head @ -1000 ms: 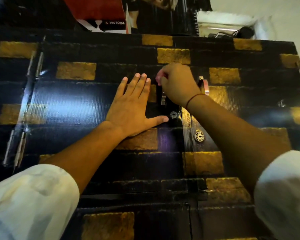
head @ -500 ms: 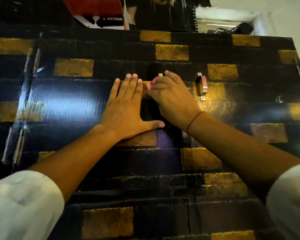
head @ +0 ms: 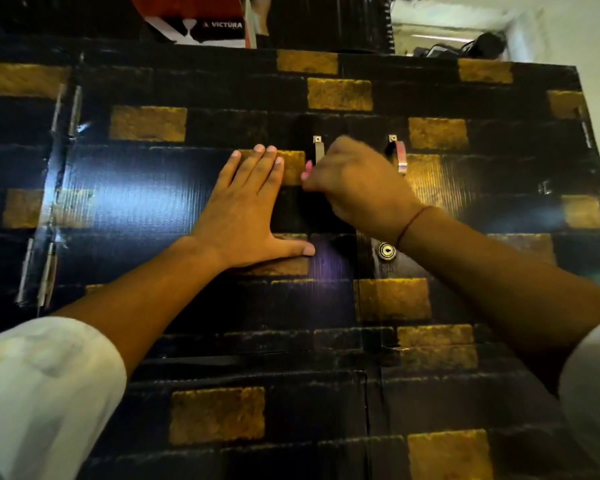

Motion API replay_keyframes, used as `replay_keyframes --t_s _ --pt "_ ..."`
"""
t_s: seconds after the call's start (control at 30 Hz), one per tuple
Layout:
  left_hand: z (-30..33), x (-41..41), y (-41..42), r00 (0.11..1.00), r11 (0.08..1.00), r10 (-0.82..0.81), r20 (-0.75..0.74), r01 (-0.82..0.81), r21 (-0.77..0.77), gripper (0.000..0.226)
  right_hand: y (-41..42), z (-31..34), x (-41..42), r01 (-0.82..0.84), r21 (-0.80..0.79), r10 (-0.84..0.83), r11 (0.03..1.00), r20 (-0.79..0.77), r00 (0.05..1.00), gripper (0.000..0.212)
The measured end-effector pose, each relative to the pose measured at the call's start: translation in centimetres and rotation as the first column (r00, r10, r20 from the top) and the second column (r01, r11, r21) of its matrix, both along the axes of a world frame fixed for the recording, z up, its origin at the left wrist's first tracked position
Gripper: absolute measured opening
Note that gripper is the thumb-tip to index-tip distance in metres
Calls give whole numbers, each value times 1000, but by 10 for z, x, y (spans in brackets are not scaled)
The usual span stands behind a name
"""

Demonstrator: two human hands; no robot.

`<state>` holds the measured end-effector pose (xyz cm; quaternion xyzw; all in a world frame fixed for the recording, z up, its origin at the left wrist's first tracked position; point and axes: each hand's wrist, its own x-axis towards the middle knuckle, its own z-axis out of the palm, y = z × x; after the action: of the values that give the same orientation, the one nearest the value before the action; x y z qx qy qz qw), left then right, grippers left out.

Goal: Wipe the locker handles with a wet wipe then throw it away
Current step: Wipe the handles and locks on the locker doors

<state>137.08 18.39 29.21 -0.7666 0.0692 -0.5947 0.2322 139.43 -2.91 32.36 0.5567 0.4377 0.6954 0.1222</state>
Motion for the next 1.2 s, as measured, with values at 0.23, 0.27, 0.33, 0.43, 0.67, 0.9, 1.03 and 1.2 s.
replay_keyframes --t_s 0.23,0.27,0.33,0.43,0.67,0.9,1.03,1.2 --pt "10 5 -14 998 999 -38 40 39 -30 142 16 15 11 -284 592 589 754 -418 691 22" --pt "13 6 -17 998 999 -33 44 35 -37 142 18 14 11 -296 614 618 732 -414 669 18" --pt "14 9 -20 998 999 -25 66 28 -44 140 14 14 10 -309 664 688 681 -433 583 10" --pt "13 12 -19 995 999 -22 93 26 -36 139 9 23 8 -336 749 813 571 -457 360 8" --pt "14 13 -18 996 999 -9 94 12 -36 139 7 17 6 -317 660 728 681 -569 382 9" --pt "14 10 -20 997 999 10 80 -7 -44 139 4 19 -3 -222 589 616 777 -637 463 12" --pt "15 7 -21 997 999 -26 75 29 -40 139 -7 24 -11 -100 517 498 850 -727 472 14" --pt "23 6 -43 989 993 -114 97 114 6 135 -45 27 -12 -217 765 707 607 -394 587 30"
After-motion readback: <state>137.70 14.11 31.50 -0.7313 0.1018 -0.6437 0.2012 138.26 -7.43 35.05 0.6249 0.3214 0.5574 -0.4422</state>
